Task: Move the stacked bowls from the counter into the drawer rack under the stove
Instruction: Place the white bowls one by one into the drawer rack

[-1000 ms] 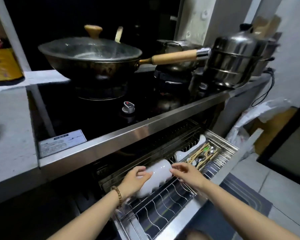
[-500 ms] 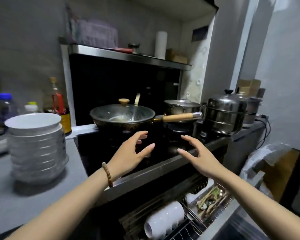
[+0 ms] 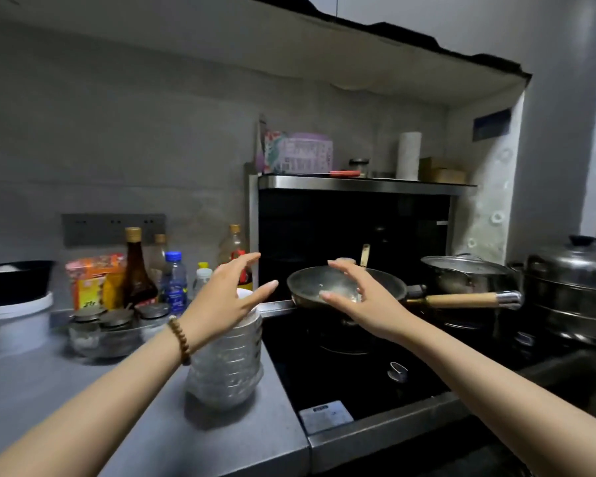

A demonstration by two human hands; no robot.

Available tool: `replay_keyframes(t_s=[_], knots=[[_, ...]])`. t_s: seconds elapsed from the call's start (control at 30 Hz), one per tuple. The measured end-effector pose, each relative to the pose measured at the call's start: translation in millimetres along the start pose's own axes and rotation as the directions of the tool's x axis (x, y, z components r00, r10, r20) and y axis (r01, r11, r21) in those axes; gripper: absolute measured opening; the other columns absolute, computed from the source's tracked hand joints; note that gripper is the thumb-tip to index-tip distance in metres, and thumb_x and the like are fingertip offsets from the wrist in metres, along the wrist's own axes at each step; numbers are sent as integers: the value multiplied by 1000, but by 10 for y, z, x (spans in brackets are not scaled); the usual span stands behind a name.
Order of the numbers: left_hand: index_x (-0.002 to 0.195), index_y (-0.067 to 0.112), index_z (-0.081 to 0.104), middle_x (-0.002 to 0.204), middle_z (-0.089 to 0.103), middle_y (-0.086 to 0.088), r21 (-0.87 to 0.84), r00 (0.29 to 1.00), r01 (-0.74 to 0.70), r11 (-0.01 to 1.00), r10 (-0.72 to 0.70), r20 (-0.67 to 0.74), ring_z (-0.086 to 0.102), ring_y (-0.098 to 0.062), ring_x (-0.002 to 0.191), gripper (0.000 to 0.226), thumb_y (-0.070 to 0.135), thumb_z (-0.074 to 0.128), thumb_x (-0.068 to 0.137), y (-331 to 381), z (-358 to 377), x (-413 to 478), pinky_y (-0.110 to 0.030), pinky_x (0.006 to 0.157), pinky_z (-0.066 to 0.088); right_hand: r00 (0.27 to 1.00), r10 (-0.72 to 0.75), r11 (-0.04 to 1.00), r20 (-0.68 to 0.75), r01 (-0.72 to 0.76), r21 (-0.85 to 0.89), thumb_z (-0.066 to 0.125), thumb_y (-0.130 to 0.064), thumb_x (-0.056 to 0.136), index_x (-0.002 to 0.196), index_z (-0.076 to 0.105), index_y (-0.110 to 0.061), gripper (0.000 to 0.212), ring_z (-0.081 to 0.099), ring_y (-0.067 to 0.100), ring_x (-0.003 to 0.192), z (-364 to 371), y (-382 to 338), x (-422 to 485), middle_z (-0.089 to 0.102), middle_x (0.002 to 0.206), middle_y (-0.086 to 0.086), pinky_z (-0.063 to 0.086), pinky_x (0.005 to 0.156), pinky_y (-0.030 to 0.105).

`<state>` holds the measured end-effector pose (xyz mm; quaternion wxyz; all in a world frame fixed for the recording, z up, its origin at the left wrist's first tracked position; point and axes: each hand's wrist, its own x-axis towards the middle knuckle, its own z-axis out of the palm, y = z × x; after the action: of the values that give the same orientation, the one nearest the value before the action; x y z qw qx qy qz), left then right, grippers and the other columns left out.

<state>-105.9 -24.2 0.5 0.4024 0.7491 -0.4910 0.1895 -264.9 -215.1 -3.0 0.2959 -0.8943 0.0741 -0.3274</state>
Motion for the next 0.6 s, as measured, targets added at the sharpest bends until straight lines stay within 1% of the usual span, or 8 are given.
replay_keyframes(t_s=[0.1, 0.17, 0.3, 0.43, 0.53, 0.6], knots=[[139, 22, 40, 143, 44, 5, 22, 996, 92, 995, -92, 1, 38, -12, 132, 69, 54, 58, 81, -313, -214, -77, -26, 105, 30, 999, -24, 1000, 41, 24, 7, 64, -46, 83, 141, 38, -31, 65, 32, 5, 137, 319, -124, 198, 34, 150, -11, 25, 104, 19], [139, 22, 40, 144, 44, 5, 38, 990, 143, 989, -143, 8, 39, -14, 132, 70, 56, 58, 80, -482, -300, -117, -30, 107, 32, 997, -30, 999, 72, 29, 15, 64, -47, 83, 141, 37, -31, 66, 31, 5, 137, 497, -169, 296, 34, 151, -12, 24, 101, 17], [136, 26, 42, 140, 48, 6, 12, 973, 227, 974, -227, 30, 44, -13, 129, 76, 66, 54, 72, -787, -399, -191, -34, 106, 38, 987, -19, 999, 162, 11, 47, 64, -48, 83, 142, 36, -32, 67, 28, 8, 141, 829, -226, 473, 34, 151, -10, 24, 106, 22], [138, 26, 38, 144, 44, 5, 16, 950, 301, 953, -301, 81, 41, -12, 129, 87, 73, 52, 66, -1028, -378, -230, -30, 103, 36, 977, -6, 999, 213, -6, 52, 65, -50, 80, 140, 37, -35, 68, 31, 9, 138, 1065, -217, 585, 38, 148, -10, 26, 101, 21], [140, 24, 36, 145, 42, 4, -14, 929, 351, 936, -347, 131, 40, -13, 130, 97, 78, 52, 60, -1143, -299, -243, -35, 107, 37, 971, 1, 994, 238, -27, 105, 70, -49, 77, 138, 37, -36, 71, 36, 6, 132, 1166, -179, 618, 42, 140, -16, 28, 95, 16], [139, 24, 36, 143, 43, 6, -32, 917, 373, 927, -364, 163, 42, -11, 127, 99, 79, 54, 58, -1180, -236, -247, -31, 104, 38, 967, 25, 989, 255, -62, 135, 73, -48, 75, 139, 35, -35, 76, 38, 4, 129, 1209, -142, 636, 42, 142, -13, 29, 95, 18]])
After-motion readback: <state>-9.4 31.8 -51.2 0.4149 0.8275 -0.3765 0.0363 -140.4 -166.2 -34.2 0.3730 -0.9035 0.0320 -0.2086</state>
